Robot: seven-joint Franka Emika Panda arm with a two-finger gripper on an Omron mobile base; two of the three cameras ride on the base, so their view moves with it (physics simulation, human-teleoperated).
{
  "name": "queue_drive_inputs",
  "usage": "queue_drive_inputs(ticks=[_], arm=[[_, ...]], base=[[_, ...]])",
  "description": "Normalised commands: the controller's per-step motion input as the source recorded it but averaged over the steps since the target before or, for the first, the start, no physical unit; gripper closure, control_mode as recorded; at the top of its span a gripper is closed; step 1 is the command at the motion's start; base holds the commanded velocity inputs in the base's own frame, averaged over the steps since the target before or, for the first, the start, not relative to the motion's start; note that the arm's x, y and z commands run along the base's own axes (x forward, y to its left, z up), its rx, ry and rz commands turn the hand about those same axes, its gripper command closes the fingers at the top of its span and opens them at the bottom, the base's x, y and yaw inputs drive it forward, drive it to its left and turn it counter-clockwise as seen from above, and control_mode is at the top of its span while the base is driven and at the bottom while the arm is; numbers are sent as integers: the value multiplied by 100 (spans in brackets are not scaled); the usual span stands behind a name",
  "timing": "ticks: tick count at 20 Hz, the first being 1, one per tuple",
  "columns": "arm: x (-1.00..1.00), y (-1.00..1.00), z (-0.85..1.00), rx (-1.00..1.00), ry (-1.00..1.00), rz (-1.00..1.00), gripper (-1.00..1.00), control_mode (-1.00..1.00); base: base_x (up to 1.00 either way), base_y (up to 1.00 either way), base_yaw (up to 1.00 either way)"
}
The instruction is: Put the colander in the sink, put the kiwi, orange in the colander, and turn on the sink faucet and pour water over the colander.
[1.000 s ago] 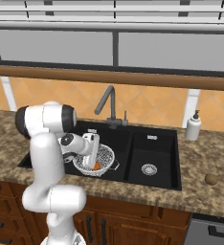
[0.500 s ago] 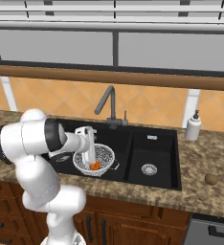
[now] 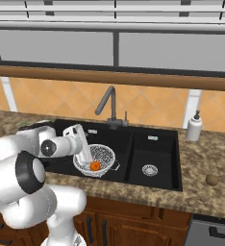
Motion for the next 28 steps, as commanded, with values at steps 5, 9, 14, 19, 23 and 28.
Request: queue_drive_inputs(ticks=[5, 9, 14, 19, 23, 28], arm=[[-15, 12, 100, -9, 17, 17, -100, -100], [-24, 7, 100, -7, 17, 19, -100, -100], [-42, 14, 100, -9, 9, 11, -100, -100], [-53, -1, 100, -2, 0, 8, -100, -100], [-47, -8, 100, 0, -2, 3, -100, -100], [-48, -9, 100, 0, -1, 6, -100, -100]], base=[[0, 0, 0], [0, 0, 0], [0, 0, 0], [0, 0, 0], [0, 0, 0], [0, 0, 0]])
